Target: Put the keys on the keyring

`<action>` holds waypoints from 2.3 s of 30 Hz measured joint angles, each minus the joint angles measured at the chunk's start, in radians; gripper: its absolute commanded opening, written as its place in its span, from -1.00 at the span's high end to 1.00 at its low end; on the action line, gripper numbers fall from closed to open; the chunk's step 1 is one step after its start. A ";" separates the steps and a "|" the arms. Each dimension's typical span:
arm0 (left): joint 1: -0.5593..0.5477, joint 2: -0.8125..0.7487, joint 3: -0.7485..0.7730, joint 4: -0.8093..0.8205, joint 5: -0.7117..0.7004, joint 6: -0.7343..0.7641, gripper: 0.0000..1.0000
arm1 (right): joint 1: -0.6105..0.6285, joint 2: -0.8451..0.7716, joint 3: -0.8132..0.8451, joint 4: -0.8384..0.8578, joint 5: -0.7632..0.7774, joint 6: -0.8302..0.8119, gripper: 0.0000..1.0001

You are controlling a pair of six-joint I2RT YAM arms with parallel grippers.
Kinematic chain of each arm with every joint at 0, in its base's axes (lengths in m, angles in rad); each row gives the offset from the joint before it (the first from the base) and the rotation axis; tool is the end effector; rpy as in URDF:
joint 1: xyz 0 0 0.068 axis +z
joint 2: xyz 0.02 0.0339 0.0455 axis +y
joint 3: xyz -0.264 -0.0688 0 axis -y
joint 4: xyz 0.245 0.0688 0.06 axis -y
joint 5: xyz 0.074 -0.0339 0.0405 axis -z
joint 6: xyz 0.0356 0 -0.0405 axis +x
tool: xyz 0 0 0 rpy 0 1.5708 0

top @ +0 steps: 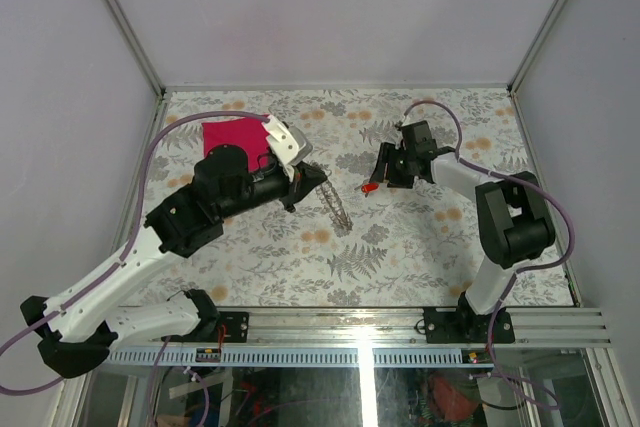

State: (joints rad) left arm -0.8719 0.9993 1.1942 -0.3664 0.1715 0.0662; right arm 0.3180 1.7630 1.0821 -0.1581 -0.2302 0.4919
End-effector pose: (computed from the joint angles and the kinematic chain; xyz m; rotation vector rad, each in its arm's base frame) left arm 0.1327 -0.1673 0.4232 0.9264 1.5410 -0.7336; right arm 0.3500 0.1238 0.1842 0.1060 2.4818 0.6383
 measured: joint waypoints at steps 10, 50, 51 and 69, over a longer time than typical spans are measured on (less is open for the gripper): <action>0.009 0.000 0.000 -0.018 -0.008 -0.003 1.00 | -0.002 0.047 -0.011 0.016 -0.051 0.007 -0.16; 0.009 0.032 0.033 -0.055 -0.015 -0.011 1.00 | -0.051 0.132 -0.033 0.171 -0.182 0.021 0.54; 0.009 0.032 0.033 -0.055 -0.015 -0.011 1.00 | -0.051 0.133 -0.033 0.172 -0.182 0.021 0.59; 0.009 0.035 0.033 -0.055 -0.014 -0.014 1.00 | -0.051 0.026 -0.161 0.277 -0.235 0.002 1.00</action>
State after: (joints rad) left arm -0.8631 1.0344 1.2274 -0.4213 0.1574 0.0517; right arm 0.2672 1.7893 0.9211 0.1184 -0.4656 0.4942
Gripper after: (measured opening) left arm 0.014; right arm 0.055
